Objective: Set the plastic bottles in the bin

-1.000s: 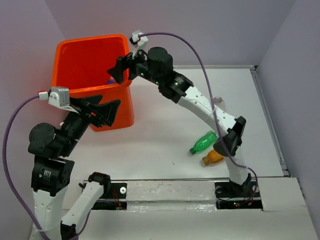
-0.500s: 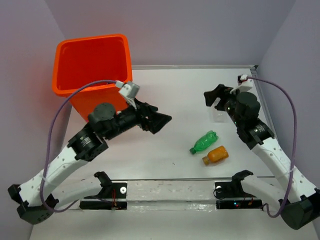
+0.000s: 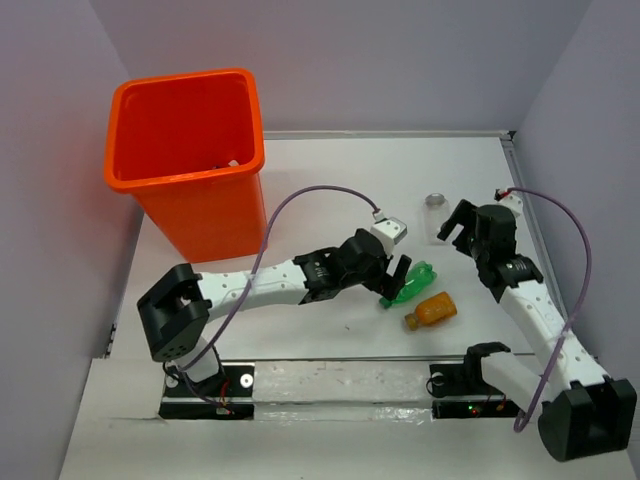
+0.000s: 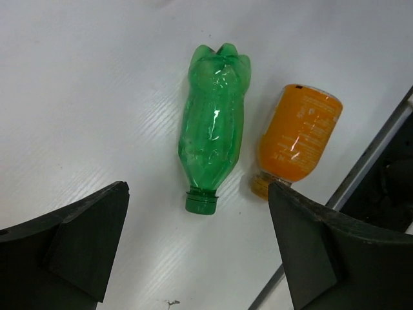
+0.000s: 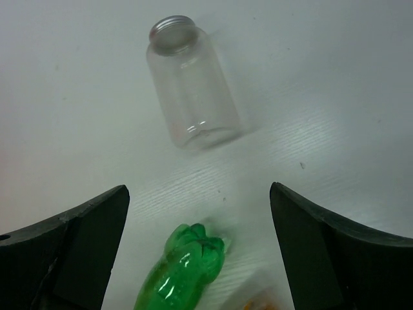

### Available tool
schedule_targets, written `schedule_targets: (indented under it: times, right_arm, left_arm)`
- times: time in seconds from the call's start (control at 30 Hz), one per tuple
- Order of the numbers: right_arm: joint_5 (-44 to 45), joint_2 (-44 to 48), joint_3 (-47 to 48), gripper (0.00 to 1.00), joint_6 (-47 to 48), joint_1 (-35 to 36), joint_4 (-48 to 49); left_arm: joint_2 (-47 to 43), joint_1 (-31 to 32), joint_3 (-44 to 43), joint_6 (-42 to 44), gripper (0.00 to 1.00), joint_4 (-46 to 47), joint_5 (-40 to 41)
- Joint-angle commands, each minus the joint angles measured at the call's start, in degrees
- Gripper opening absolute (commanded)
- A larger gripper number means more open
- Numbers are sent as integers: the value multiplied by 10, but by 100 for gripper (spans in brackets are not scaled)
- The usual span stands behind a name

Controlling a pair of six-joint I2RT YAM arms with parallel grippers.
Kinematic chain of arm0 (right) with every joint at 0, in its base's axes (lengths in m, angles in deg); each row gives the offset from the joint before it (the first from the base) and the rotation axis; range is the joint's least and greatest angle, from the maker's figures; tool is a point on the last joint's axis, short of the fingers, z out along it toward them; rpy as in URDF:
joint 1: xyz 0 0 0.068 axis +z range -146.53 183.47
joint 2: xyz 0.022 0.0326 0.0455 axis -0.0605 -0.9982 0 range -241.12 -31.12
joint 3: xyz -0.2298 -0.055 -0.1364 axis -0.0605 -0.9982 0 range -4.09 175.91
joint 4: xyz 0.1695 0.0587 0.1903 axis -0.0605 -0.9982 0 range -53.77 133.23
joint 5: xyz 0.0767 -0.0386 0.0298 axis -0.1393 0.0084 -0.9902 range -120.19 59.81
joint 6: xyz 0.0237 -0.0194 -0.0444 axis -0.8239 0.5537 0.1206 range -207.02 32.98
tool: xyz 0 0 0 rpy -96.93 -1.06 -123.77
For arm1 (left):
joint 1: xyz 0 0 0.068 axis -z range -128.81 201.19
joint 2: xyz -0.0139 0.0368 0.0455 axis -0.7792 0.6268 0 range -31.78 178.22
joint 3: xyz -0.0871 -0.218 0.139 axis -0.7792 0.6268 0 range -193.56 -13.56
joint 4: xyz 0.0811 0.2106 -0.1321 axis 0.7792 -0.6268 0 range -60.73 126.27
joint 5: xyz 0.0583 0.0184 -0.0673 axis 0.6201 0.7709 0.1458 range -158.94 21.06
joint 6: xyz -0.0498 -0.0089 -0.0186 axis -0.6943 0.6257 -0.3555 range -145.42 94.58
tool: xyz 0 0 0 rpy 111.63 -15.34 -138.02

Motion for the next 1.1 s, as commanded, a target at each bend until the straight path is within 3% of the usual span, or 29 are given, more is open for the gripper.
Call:
schedule_targets:
  times: [0.0, 0.17, 0.37, 0.67, 0.77, 0.9, 1.07]
  right_arm:
    - [-79, -103, 68, 96, 52, -36, 55]
    - [-108, -183, 109, 99, 54, -57, 56]
    - [-76, -64, 20, 100, 19, -57, 43]
    - [-132, 152, 25, 99, -48, -57, -192]
    - [-182, 157, 48, 98, -73, -57, -280]
    - [-199, 131, 88, 98, -87, -49, -375]
    - [-257, 83, 80, 98, -110, -32, -387]
  left_arm:
    - [52, 2, -41, 43, 99, 59, -23]
    - [116, 2, -78, 65, 99, 50, -66]
    - [166, 2, -97, 80, 99, 49, -89]
    - [216, 1, -112, 83, 99, 80, -62]
    - [231, 1, -113, 77, 98, 96, -55]
    - [227, 1, -102, 64, 88, 105, -22]
    - [186, 0, -56, 36, 65, 111, -7]
